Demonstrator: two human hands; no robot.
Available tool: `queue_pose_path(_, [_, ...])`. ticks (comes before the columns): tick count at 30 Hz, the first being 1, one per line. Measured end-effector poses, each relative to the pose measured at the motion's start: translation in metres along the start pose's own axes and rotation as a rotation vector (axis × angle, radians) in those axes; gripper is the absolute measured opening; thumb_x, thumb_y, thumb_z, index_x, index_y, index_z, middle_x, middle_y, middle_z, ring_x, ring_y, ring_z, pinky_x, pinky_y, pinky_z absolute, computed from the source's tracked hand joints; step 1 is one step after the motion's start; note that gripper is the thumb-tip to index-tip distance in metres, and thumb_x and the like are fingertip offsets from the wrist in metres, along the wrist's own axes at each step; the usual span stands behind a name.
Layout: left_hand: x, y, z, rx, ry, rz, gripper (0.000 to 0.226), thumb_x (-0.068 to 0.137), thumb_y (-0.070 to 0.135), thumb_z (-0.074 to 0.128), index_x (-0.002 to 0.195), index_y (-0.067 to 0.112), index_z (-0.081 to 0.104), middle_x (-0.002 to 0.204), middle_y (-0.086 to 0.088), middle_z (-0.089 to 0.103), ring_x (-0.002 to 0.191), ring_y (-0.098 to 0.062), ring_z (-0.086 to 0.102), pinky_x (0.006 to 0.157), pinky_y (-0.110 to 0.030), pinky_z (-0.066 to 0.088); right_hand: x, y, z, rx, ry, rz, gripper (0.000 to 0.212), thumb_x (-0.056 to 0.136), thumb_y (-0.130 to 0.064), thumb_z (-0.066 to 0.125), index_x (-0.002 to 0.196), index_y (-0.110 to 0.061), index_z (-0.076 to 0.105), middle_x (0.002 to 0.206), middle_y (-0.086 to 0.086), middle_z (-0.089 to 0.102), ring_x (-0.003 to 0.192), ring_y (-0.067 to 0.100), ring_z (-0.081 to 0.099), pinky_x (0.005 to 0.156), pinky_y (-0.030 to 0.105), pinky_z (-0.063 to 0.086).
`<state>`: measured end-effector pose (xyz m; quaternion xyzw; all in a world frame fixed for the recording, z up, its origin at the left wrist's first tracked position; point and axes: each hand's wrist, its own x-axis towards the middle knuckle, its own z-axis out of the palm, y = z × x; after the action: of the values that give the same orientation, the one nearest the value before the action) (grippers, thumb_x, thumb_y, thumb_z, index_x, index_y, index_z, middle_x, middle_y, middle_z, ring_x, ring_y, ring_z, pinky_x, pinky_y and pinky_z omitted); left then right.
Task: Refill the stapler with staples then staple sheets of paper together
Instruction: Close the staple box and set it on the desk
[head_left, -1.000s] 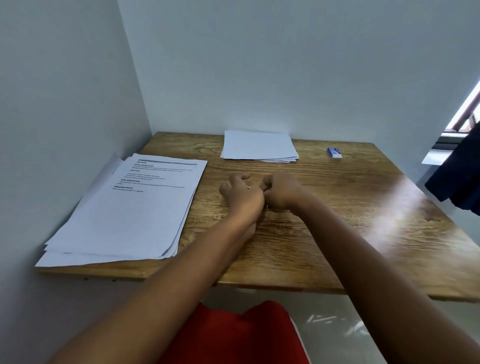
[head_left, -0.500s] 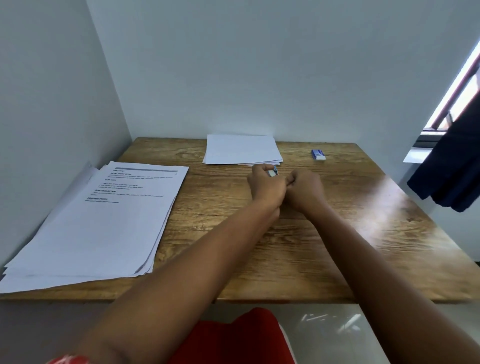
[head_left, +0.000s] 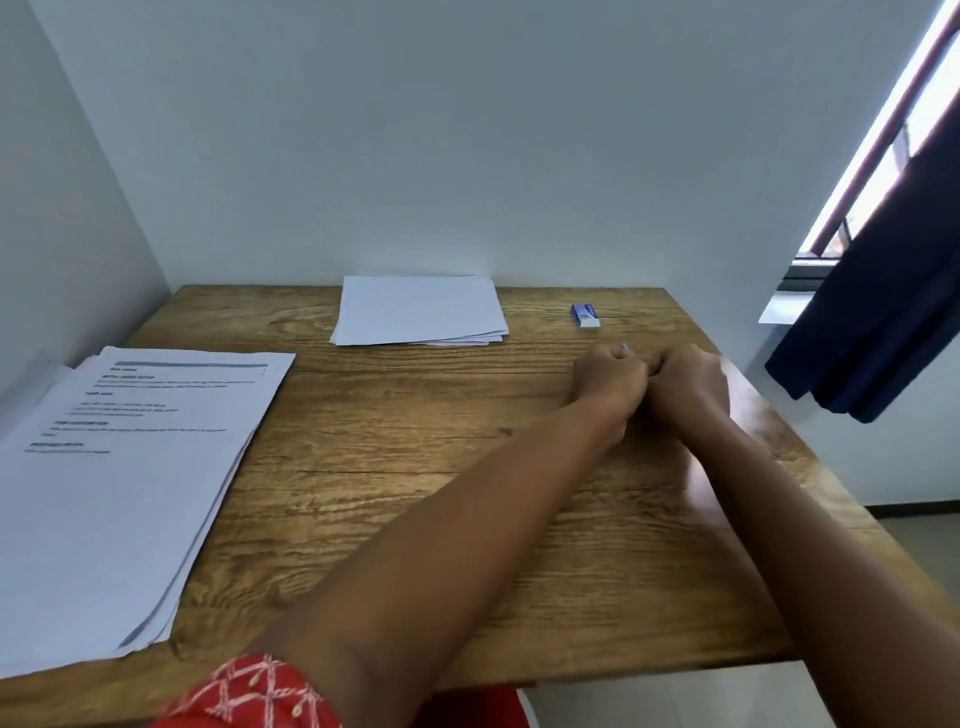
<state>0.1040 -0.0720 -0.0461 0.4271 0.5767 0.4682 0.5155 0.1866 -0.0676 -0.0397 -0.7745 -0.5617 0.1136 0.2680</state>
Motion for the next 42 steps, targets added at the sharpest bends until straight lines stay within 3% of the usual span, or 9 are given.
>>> queue_pose_path(2, [0.008,0.001,0.009,0.036,-0.036,0.013,0.027,0.095,0.009,0.044,0.108,0.009,0.068,0.108,-0.006,0.066,0.092,-0.020,0.059,0.074,-0.030,0.049,0.013,0.005,-0.002,0.021,0.017,0.015,0.011,0.080,-0.009,0.058,0.079,0.000,0.065,0.084,0.015,0.065,0.076,0.032,0.059,0.058,0.029,0.041])
queue_pose_path(5, [0.021,0.001,0.016,0.143,-0.080,0.039,0.028,0.092,0.007,0.045,0.108,0.011,0.068,0.116,-0.008,0.067,0.104,-0.025,0.062,0.089,-0.036,0.053,0.032,0.006,-0.002,0.058,0.012,0.023,0.014,0.083,-0.011,0.061,0.087,0.001,0.068,0.089,0.017,0.067,0.080,0.032,0.060,0.065,0.029,0.044])
queue_pose_path(7, [0.029,0.002,0.016,0.192,-0.095,0.083,0.032,0.089,0.004,0.046,0.109,0.014,0.069,0.118,-0.008,0.067,0.105,-0.025,0.062,0.089,-0.036,0.053,0.044,0.003,0.002,0.094,0.010,0.034,0.017,0.086,-0.015,0.064,0.088,0.001,0.069,0.090,0.017,0.068,0.081,0.032,0.061,0.068,0.030,0.045])
queue_pose_path(12, [0.053,0.004,0.001,0.450,-0.147,0.255,0.050,0.088,-0.002,0.047,0.133,0.014,0.062,0.133,-0.014,0.063,0.119,-0.029,0.059,0.093,-0.034,0.047,0.067,-0.012,0.013,0.133,0.020,0.051,0.020,0.080,-0.013,0.070,0.094,0.002,0.069,0.098,0.019,0.068,0.093,0.033,0.065,0.072,0.030,0.049])
queue_pose_path(17, [0.076,0.014,-0.006,0.808,-0.214,0.392,0.034,0.094,0.002,0.045,0.120,0.010,0.066,0.121,-0.015,0.067,0.110,-0.031,0.062,0.085,-0.037,0.048,0.082,-0.020,0.023,0.098,0.051,0.044,0.021,0.081,-0.012,0.070,0.098,0.001,0.069,0.105,0.020,0.069,0.101,0.033,0.066,0.082,0.033,0.056])
queue_pose_path(22, [0.086,0.017,-0.008,1.037,-0.177,0.523,0.025,0.097,0.003,0.046,0.113,0.005,0.065,0.115,-0.015,0.067,0.103,-0.028,0.062,0.074,-0.034,0.044,0.090,-0.023,0.031,0.085,0.080,0.025,0.015,0.081,0.001,0.059,0.092,0.002,0.069,0.099,0.020,0.069,0.091,0.033,0.065,0.069,0.029,0.047])
queue_pose_path(29, [0.093,0.009,-0.013,1.138,-0.195,0.598,0.039,0.099,0.007,0.049,0.138,0.007,0.049,0.142,-0.016,0.049,0.129,-0.035,0.046,0.098,-0.044,0.048,0.097,-0.022,0.039,0.056,0.100,-0.002,0.015,0.087,-0.002,0.057,0.095,0.000,0.070,0.103,0.018,0.069,0.097,0.032,0.064,0.081,0.035,0.054])
queue_pose_path(37, [0.093,0.002,-0.022,0.999,-0.239,0.671,0.059,0.095,0.001,0.055,0.150,0.008,0.036,0.154,-0.016,0.036,0.133,-0.035,0.046,0.099,-0.042,0.045,0.094,-0.024,0.043,0.019,0.112,-0.034,0.018,0.089,-0.012,0.060,0.098,0.001,0.069,0.103,0.019,0.069,0.097,0.033,0.064,0.077,0.034,0.050])
queue_pose_path(42, [0.086,0.001,-0.039,0.855,-0.057,0.844,0.063,0.084,-0.004,0.058,0.145,0.006,0.044,0.149,-0.015,0.038,0.129,-0.033,0.044,0.096,-0.044,0.049,0.086,-0.021,0.043,0.039,0.119,-0.032,0.052,0.080,-0.038,0.079,0.111,0.001,0.062,0.113,0.018,0.065,0.107,0.033,0.060,0.079,0.033,0.044])
